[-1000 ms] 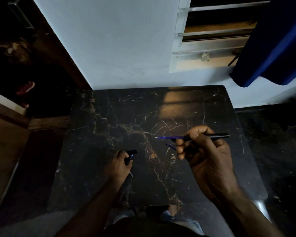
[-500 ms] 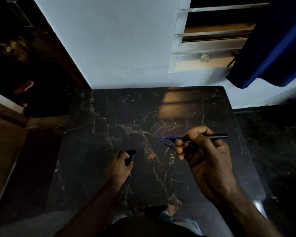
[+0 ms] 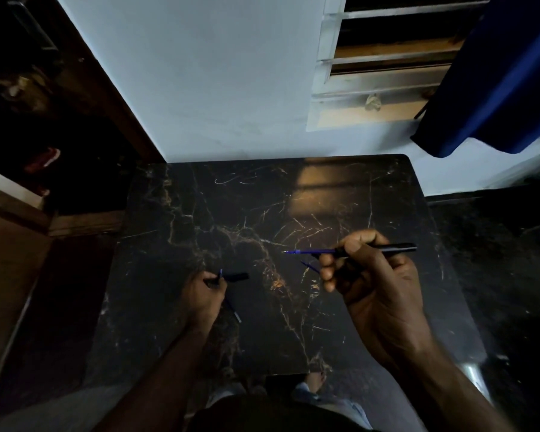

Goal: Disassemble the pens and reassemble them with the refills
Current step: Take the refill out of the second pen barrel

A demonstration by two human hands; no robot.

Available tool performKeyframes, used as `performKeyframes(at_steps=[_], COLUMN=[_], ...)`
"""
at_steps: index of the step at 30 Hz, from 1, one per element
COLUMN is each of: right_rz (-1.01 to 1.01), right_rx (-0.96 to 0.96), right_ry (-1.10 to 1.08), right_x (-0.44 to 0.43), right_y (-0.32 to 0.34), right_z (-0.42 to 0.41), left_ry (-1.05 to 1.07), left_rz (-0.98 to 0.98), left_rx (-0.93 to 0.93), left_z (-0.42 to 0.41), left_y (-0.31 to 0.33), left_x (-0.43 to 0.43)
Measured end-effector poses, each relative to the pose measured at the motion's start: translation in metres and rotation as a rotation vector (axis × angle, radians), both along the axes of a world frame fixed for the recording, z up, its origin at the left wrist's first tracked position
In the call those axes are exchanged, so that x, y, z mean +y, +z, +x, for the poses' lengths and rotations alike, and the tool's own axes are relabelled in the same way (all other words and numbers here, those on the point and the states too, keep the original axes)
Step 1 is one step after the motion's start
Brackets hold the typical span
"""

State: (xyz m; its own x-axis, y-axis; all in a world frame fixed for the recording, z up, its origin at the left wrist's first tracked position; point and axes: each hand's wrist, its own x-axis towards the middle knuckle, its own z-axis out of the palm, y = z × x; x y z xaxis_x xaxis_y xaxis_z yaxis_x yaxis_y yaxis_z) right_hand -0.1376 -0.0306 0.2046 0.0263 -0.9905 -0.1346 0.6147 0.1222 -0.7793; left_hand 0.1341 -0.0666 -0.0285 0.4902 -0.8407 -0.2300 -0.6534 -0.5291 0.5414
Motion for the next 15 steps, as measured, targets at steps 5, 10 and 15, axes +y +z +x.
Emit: performKeyframes(at_steps=[5, 10, 15], right_rz=[-0.006, -0.014, -0.006], right_rx=[0.009, 0.007, 0.025], right_ry=[0.013, 0.019, 0.019], right_x=[-0.0028, -0.0048, -0.0052], right_y=[-0.0019, -0.0015, -0.0001], right_z=[0.001, -0.0003, 0.0012], left_ry=[-0.008, -0.01, -0.046], left_rz=[0.067, 0.095, 0.076], left_rx=[0.009, -0.018, -0.048], left_z=[0.0032, -0.0024, -0.0043], left_y=[-0.002, -0.0025, -0.0038], left_x=[-0.0041, -0.0042, -0.0025])
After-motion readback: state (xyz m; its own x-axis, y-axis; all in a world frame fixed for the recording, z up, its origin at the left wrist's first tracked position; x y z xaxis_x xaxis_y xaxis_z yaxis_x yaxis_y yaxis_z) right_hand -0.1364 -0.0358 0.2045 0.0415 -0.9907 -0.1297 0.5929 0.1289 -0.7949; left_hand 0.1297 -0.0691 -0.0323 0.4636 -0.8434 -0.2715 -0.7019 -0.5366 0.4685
